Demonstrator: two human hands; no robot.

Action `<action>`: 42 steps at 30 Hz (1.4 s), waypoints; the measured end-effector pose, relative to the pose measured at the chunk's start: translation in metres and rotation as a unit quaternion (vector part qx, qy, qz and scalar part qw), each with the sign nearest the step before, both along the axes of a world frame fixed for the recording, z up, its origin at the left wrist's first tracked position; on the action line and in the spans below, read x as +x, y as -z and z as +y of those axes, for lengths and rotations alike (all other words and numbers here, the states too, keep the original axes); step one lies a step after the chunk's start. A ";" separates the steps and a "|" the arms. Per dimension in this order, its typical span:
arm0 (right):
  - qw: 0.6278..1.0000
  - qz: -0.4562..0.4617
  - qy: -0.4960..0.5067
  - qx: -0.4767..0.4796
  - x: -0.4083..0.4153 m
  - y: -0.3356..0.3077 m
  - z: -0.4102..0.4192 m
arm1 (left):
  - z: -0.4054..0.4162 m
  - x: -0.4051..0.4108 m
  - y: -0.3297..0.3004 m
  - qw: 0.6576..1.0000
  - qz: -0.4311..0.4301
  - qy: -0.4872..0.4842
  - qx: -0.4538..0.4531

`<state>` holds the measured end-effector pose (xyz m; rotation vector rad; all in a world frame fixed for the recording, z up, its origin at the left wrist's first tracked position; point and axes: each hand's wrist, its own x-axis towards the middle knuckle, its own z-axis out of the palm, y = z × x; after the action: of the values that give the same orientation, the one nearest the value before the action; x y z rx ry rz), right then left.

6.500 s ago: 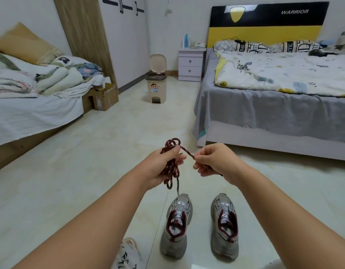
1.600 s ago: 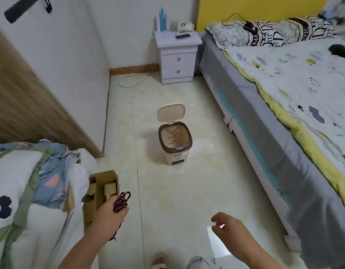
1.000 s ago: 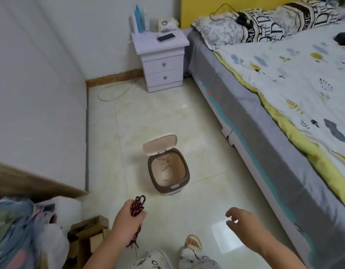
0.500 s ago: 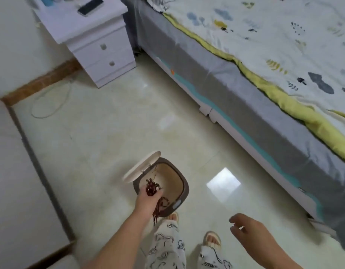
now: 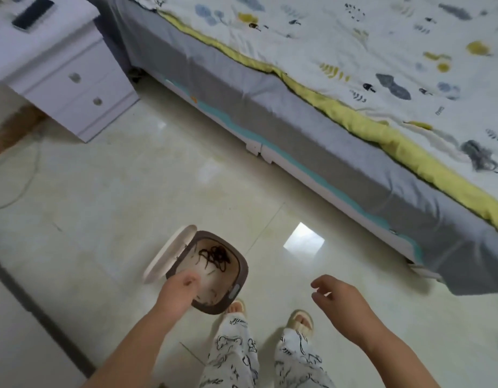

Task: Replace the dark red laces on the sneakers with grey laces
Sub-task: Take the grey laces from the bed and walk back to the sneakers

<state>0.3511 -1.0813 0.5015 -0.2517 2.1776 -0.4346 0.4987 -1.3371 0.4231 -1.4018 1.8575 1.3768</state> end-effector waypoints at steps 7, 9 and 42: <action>0.998 0.024 0.050 -0.007 -0.041 -0.015 0.071 | 0.031 -0.080 -0.053 0.992 0.042 0.101 -0.067; 0.998 0.024 0.057 -0.010 -0.055 -0.018 0.097 | 0.050 -0.108 -0.068 0.985 0.058 0.134 -0.097; 0.936 0.018 0.352 -0.001 -0.306 -0.021 0.287 | 0.261 -0.565 -0.076 0.870 0.083 0.481 -0.071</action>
<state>0.0447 -0.7947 0.5229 0.5480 2.2546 -0.8273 -0.0664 -1.0761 0.4987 -0.2403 2.2943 0.8419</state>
